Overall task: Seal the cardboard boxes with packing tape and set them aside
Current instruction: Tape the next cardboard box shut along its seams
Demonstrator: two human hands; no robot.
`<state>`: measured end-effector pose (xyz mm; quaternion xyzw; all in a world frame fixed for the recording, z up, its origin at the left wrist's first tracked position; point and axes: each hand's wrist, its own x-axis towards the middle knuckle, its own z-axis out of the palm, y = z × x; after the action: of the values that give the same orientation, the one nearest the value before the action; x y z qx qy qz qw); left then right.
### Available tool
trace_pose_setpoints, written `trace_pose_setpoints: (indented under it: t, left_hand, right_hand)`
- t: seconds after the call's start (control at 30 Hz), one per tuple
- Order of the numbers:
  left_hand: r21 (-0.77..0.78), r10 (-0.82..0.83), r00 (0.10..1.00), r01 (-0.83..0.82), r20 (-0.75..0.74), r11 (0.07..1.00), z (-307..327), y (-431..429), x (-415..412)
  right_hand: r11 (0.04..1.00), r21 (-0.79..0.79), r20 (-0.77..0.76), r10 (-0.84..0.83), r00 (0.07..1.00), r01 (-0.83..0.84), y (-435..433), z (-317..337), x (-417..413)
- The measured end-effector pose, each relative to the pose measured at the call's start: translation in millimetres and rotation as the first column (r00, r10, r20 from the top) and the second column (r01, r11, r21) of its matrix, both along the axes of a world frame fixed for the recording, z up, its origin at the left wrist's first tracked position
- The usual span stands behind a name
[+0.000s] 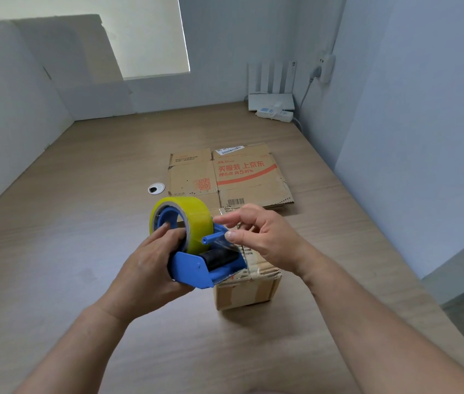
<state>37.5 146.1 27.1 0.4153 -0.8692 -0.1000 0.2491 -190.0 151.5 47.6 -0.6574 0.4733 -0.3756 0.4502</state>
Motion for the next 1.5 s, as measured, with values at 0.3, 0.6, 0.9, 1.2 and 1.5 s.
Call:
trace_pose_setpoints:
  t: [0.3, 0.6, 0.9, 1.2, 1.5]
  left_hand:
    - [-0.09, -0.058, 0.997, 0.063, 0.059, 0.994, 4, 1, -1]
    - [0.185, 0.04, 0.997, -0.053, 0.071, 0.981, 5, -7, 11]
    - [0.477, 0.166, 0.986, -0.132, -0.03, 0.869, 1, -6, 29]
    - [0.493, 0.155, 0.986, -0.108, -0.056, 0.863, 6, -6, 21]
    - [0.526, 0.113, 0.991, -0.057, -0.075, 0.848, 5, -5, 19]
  right_hand:
    - [0.999, 0.017, -0.011, 0.049, 0.999, -0.049, -7, 5, -2]
    - [0.998, -0.011, -0.063, 0.063, 0.996, -0.064, -4, 20, -5]
    - [0.997, 0.042, -0.084, -0.068, 0.994, 0.071, -11, 15, -13]
    - [0.998, 0.048, -0.01, 0.038, 0.999, -0.037, 0, 3, 12]
    - [1.0, -0.015, -0.132, 0.004, 0.991, -0.006, 5, 2, 14]
